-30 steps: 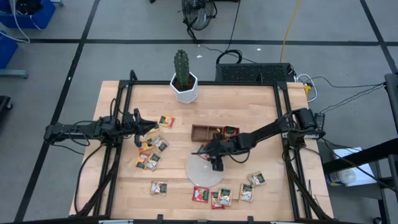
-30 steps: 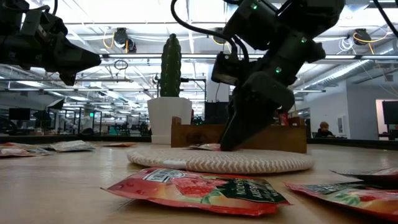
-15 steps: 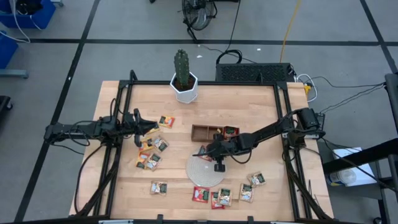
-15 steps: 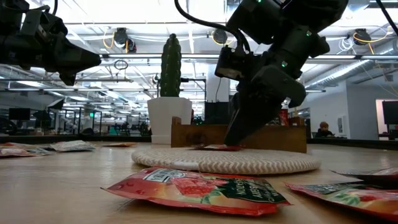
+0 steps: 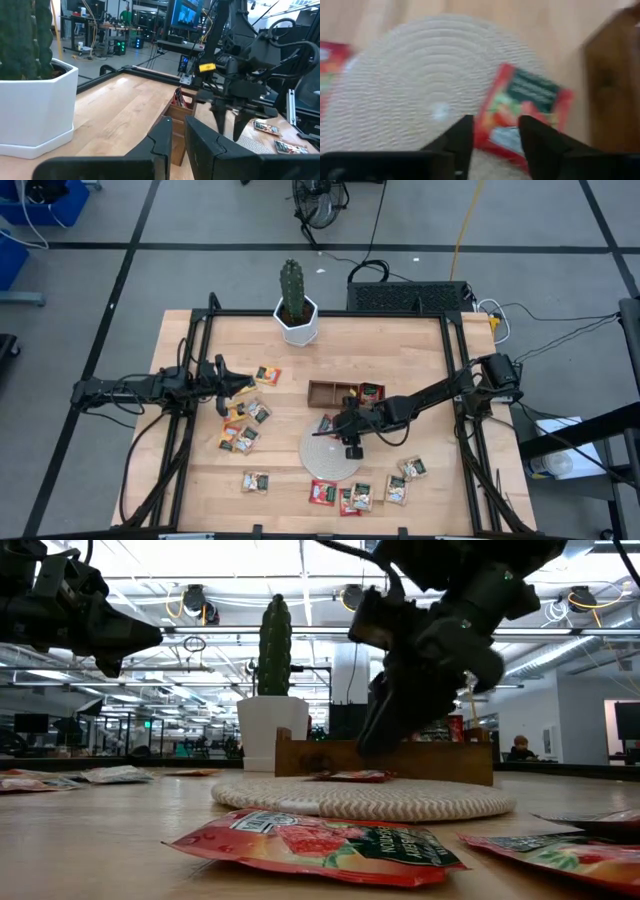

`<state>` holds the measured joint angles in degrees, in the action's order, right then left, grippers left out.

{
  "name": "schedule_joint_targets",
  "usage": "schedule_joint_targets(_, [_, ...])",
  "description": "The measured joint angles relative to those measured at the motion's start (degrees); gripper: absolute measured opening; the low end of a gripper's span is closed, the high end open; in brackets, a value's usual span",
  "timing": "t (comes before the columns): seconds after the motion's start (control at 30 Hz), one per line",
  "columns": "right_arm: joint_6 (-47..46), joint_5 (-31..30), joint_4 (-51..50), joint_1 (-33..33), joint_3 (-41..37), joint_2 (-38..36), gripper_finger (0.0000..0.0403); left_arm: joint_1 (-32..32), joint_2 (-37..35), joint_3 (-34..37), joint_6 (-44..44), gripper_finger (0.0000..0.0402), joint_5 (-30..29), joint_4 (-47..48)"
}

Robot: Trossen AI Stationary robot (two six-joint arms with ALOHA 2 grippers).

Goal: Pick & Place Tea
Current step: Put the red tea bag into the right section of the wooden organizer

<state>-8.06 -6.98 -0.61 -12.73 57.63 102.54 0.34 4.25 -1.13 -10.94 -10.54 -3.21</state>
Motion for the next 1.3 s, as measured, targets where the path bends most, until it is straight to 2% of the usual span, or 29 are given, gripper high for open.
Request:
schedule_joint_targets(0.1, [0.7,-3.6,-0.8,0.0,0.0,0.8,0.0212,0.0,0.0,0.0,0.0,0.0051,0.0,0.0])
schedule_joint_targets(0.2, [0.2,-2.7,-0.6,0.8,0.0,2.9,0.0252,0.0,0.0,0.0,0.0,0.0051,0.0,0.0])
schedule_joint_targets(0.37, [-0.9,-0.7,0.3,1.5,0.2,4.8,0.0265,0.0,0.0,0.0,0.0,0.0051,0.0,0.0])
schedule_joint_targets(0.53, [-1.9,-0.5,0.0,1.5,0.2,4.6,0.0212,0.0,0.0,0.0,0.0,0.0051,0.0,0.0])
schedule_joint_targets(0.87, [-0.1,-0.4,-0.5,1.4,0.1,3.6,0.0032,0.0,0.0,0.0,0.0,0.0051,0.0,0.0])
schedule_joint_targets(1.0, [0.8,-1.1,-1.9,0.1,-0.2,0.3,0.0029,0.0,0.0,0.0,0.0,0.0051,0.0,0.0])
schedule_joint_targets(1.1, [0.8,-6.3,-3.0,-2.2,-0.1,-4.0,0.0029,0.0,0.0,0.0,0.0,0.0051,0.0,0.0])
schedule_joint_targets(1.17, [-0.2,-12.0,-5.1,-4.4,0.0,-6.6,0.0029,0.0,0.0,0.0,0.0,0.0051,0.0,0.0])
schedule_joint_targets(1.3, [-8.0,-32.1,-10.4,-9.8,-2.2,-10.7,0.0029,0.0,0.0,0.0,0.0,0.0051,0.0,0.0])
